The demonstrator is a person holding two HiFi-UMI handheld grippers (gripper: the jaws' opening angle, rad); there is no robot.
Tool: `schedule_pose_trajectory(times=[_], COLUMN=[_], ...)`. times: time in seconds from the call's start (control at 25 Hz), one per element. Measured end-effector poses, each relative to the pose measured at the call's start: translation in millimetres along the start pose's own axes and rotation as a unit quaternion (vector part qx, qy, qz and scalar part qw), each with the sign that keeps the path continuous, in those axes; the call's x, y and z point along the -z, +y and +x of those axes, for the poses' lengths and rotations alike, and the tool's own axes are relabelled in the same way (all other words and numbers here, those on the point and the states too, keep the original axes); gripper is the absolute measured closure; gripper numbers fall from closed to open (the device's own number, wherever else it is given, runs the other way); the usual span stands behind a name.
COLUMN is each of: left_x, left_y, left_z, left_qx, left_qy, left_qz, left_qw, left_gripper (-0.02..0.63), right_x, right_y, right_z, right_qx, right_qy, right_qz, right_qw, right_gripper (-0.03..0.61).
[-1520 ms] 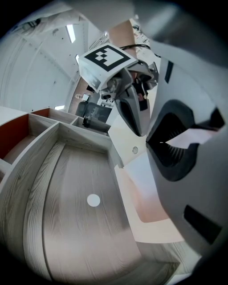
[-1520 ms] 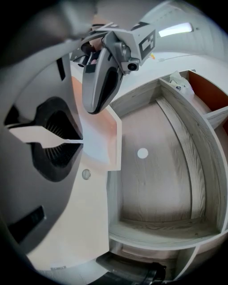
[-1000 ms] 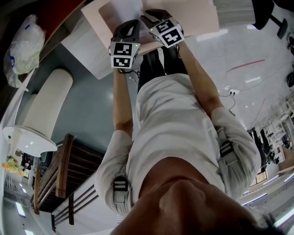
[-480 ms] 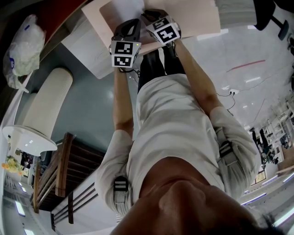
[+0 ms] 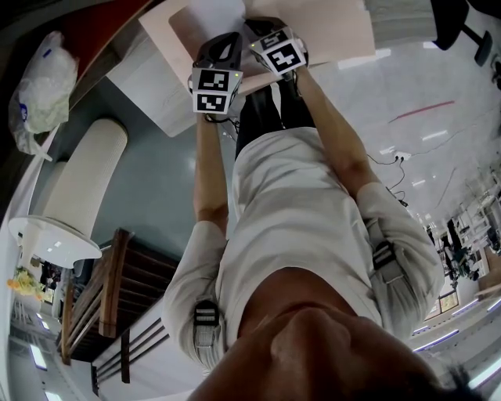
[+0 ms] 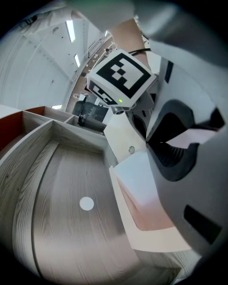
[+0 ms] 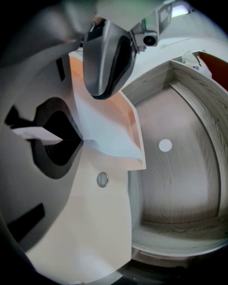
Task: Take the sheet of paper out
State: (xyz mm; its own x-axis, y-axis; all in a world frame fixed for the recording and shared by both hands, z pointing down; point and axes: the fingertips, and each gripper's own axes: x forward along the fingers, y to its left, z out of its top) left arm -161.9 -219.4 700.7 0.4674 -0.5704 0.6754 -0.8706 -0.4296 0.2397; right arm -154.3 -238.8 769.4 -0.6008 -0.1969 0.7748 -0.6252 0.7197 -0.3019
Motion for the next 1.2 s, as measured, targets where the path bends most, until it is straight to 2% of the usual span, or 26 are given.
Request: schedule_pose_trajectory(times=[1.2], left_x=[-10], left_y=[-17], left_z=[11], left_qx=[0.017], left_qy=[0.015], left_qz=[0.028], left_qw=[0.9994], left_gripper=[0.597], right_x=[9], right_y=[-34], right_z=[-32], right_qx=[0.036], right_qy=[-0.020], right_qz=[0.052], right_qw=[0.998], right_gripper=[0.557])
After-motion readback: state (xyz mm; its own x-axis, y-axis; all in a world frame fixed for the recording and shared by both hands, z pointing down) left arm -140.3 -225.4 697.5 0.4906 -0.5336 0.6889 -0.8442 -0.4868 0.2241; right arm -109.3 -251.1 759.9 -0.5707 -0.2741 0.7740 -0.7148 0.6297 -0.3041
